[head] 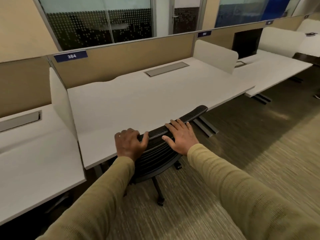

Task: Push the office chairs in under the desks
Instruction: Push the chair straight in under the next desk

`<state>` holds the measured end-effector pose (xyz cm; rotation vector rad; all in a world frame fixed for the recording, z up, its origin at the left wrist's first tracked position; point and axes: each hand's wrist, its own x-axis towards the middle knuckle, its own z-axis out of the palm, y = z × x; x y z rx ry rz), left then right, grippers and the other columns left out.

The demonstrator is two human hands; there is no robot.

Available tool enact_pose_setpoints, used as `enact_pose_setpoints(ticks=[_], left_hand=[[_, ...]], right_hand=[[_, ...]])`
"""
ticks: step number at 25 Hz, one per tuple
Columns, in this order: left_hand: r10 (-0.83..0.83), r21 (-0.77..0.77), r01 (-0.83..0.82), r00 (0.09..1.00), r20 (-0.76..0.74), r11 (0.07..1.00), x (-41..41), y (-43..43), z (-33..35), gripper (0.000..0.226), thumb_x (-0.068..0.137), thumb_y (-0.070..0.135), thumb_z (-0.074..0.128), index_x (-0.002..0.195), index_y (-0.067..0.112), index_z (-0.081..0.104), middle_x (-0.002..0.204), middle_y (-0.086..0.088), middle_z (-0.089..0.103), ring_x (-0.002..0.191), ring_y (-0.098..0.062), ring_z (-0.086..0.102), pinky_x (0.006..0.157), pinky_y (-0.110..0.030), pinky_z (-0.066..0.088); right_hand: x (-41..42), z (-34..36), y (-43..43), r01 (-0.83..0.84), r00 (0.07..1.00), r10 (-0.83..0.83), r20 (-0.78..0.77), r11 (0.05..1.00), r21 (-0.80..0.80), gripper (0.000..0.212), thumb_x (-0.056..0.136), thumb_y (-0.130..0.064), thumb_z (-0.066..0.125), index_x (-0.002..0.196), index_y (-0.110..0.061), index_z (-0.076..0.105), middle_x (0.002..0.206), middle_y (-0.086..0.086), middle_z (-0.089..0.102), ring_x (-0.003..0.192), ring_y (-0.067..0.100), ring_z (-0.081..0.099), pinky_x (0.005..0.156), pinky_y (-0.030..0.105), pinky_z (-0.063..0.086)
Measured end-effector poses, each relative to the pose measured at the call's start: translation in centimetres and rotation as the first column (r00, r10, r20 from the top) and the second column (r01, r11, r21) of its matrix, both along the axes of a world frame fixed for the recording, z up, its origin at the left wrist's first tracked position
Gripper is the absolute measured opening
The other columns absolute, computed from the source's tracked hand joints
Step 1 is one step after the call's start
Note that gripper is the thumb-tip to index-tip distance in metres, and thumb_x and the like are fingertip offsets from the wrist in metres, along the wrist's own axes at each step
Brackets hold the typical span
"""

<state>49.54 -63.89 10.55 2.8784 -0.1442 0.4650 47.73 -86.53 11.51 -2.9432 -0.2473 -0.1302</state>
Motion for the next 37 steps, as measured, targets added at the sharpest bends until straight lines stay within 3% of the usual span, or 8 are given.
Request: enact_pose_setpoints(ticks=[5,8,16,21,24,28,33,37], left_hand=[[0.073,-0.022,-0.073,0.997,0.008,0.997,-0.5,-0.7,0.0,0.068,0.089,0.062,0.029,0.076,0.014,0.074,0.073,-0.005,0.067,0.067,-0.026,0.056,0.067,-0.037,0.043],[0.131,-0.055,-0.131,0.991,0.009,0.99,-0.6,-0.9,-0.2,0.068,0.088,0.062,0.028,0.077,0.013,0.075,0.069,-0.004,0.067,0.063,-0.024,0.056,0.063,-0.037,0.048],[0.247,-0.051,-0.243,0.963,0.104,0.969,0.1,-1.9,-0.8,0.062,0.087,0.056,0.032,0.074,0.011,0.071,0.066,-0.006,0.067,0.059,-0.026,0.056,0.061,-0.033,0.043],[0.333,-0.08,-0.326,0.937,0.107,0.942,0.3,-3.8,-0.4,0.062,0.085,0.055,0.032,0.076,0.007,0.071,0.069,-0.012,0.067,0.065,-0.033,0.058,0.063,-0.036,0.041],[0.341,-0.087,-0.335,0.936,0.081,0.938,-0.3,-4.0,-0.4,0.066,0.084,0.056,0.03,0.078,0.005,0.07,0.073,-0.014,0.066,0.069,-0.035,0.058,0.064,-0.037,0.039],[0.487,-0.102,-0.485,0.873,-0.011,0.868,-2.3,-6.0,-1.1,0.06,0.084,0.058,0.035,0.086,0.01,0.07,0.083,-0.01,0.063,0.082,-0.031,0.055,0.067,-0.039,0.04],[0.636,0.111,-0.626,0.765,-0.103,0.772,-3.0,-9.8,-1.2,0.053,0.091,0.062,0.044,0.095,0.017,0.071,0.095,-0.007,0.062,0.094,-0.029,0.055,0.071,-0.039,0.032],[0.676,0.144,-0.661,0.718,-0.165,0.737,-5.2,-13.6,-1.2,0.056,0.088,0.068,0.036,0.095,0.021,0.066,0.104,-0.005,0.062,0.104,-0.029,0.054,0.079,-0.045,0.033]], right_hand=[[1.8,-0.3,-3.2,-0.097,0.995,0.095,-0.037,0.994,-0.05,0.069,0.097,-0.066,0.032,0.156,-0.031,0.025,0.165,0.0,0.022,0.154,0.026,0.009,0.121,0.06,-0.001],[4.1,0.1,-5.2,-0.146,0.988,0.14,-0.063,0.982,-0.117,0.072,0.094,-0.061,0.046,0.155,-0.03,0.024,0.163,0.001,0.026,0.153,0.028,0.012,0.121,0.061,0.0],[11.3,1.2,-11.7,-0.193,0.97,0.156,-0.187,0.961,-0.2,0.061,0.083,-0.042,0.064,0.14,-0.027,0.046,0.137,0.005,0.054,0.134,0.032,0.042,0.119,0.063,0.01],[12.9,0.8,-14.1,-0.283,0.95,0.243,-0.195,0.934,-0.216,0.058,0.08,-0.043,0.066,0.133,-0.027,0.051,0.125,0.003,0.059,0.123,0.031,0.05,0.117,0.059,0.019],[13.0,0.3,-14.5,-0.3,0.952,0.28,-0.124,0.934,-0.192,0.054,0.079,-0.042,0.065,0.129,-0.025,0.053,0.121,0.003,0.06,0.119,0.03,0.051,0.116,0.056,0.023],[11.7,-0.3,-15.0,-0.333,0.938,0.304,-0.168,0.922,-0.195,0.055,0.083,-0.045,0.062,0.131,-0.022,0.05,0.126,0.004,0.058,0.123,0.03,0.049,0.116,0.063,0.017],[10.1,-0.2,-16.8,-0.381,0.908,0.325,-0.264,0.902,-0.201,0.057,0.09,-0.048,0.057,0.139,-0.021,0.045,0.136,0.004,0.053,0.131,0.028,0.044,0.113,0.073,0.01],[7.9,0.2,-20.2,-0.403,0.891,0.349,-0.29,0.903,-0.151,0.061,0.091,-0.046,0.058,0.144,-0.022,0.042,0.143,0.003,0.05,0.136,0.027,0.041,0.113,0.074,0.01]])
